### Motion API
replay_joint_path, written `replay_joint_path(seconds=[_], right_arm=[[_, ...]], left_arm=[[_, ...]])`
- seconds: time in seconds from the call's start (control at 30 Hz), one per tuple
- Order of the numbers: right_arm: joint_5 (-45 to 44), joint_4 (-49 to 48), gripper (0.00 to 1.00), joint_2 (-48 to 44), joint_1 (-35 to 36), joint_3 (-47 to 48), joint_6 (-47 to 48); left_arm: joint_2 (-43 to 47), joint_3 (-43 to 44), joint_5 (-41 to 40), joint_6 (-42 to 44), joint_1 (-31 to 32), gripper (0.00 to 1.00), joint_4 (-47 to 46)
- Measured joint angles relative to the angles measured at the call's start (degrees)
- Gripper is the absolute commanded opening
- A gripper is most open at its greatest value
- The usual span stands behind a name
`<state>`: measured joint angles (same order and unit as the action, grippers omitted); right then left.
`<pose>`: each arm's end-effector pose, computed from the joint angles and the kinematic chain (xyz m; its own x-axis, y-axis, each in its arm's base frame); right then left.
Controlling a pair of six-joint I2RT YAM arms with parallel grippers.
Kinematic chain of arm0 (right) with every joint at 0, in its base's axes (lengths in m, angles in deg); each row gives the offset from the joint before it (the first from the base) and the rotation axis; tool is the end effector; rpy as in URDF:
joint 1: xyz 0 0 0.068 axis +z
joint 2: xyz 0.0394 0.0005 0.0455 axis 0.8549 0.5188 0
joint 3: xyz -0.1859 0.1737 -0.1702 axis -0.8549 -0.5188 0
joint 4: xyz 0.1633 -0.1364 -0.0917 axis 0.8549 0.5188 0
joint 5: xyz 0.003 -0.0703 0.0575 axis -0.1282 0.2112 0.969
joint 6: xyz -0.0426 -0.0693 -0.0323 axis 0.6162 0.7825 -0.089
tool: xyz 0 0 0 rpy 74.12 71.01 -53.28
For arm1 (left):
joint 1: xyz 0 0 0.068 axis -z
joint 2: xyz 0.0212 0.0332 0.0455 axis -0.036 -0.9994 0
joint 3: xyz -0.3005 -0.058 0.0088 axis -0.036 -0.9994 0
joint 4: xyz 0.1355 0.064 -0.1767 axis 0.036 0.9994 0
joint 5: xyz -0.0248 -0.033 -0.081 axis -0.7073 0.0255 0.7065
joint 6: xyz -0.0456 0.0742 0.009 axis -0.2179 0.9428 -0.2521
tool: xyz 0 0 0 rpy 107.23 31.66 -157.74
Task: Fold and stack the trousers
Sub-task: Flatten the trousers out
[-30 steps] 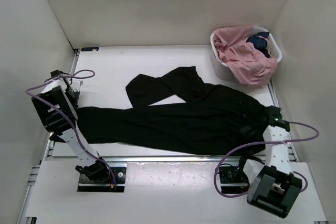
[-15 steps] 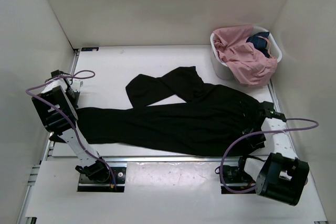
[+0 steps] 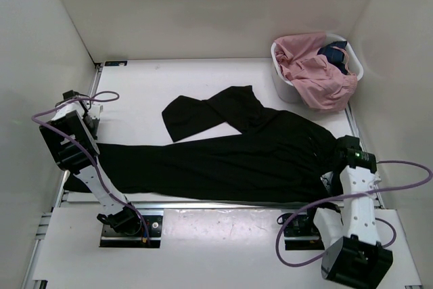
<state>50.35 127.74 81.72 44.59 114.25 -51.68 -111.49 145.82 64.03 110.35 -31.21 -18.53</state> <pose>0.0509 -0.0382 0.2166 -0.2925 0.8903 -0.3489 0.9539 0.2974 -0.0407 0.3179 0.1852 0.1670 -0.9970 0.0247 -0.0736 0.0138 0.9892 0.1458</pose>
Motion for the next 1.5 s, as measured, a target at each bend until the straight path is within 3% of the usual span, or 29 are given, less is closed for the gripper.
replay_joint_path(seconds=[0.07,0.1,0.17,0.2,0.23,0.43,0.6,0.77,0.97,1.13,1.4,1.5], right_arm=[[-1.4,0.7,0.00,1.5,0.0,0.1,-1.3],[-2.1,0.8,0.09,1.4,0.0,0.2,-1.8],[-3.4,1.6,0.43,-0.2,-0.3,1.1,-2.9],[-4.0,1.8,0.73,-0.7,-0.4,1.6,-3.5],[-4.4,2.0,0.78,-1.2,-0.5,2.1,-3.9],[-6.0,3.0,0.80,-0.2,-0.7,7.2,-4.2],[-7.3,1.4,0.80,5.0,-0.8,13.8,1.2],[-6.2,-5.6,0.80,13.4,-0.9,19.1,8.9],[-1.4,-14.0,0.81,25.8,-3.3,25.2,15.8],[3.5,-20.1,0.81,37.2,-7.1,28.3,18.6],[8.9,-28.0,0.82,50.6,-8.8,29.4,18.1],[10.0,-29.9,0.81,54.5,-8.7,30.3,17.4]], left_arm=[[0.0,0.2,-0.3,0.0,0.0,0.14,0.1],[0.0,0.3,-0.4,0.0,0.0,0.14,0.1],[0.0,0.3,-0.5,0.0,0.0,0.14,0.1],[0.0,0.3,-0.5,0.0,0.0,0.14,0.1],[0.0,0.3,-0.5,0.0,0.0,0.15,0.1],[0.0,0.3,-0.7,0.4,0.0,0.36,0.3],[0.3,1.6,0.2,0.8,0.4,0.52,2.1],[0.9,11.6,2.3,1.1,5.6,0.60,5.8],[0.0,27.3,7.7,1.3,21.0,0.64,5.6],[-7.3,36.4,12.6,0.9,31.9,0.70,5.2],[-25.2,41.1,12.3,-0.3,37.7,0.72,4.0],[-25.3,41.6,12.8,-0.7,38.0,0.72,3.7]])
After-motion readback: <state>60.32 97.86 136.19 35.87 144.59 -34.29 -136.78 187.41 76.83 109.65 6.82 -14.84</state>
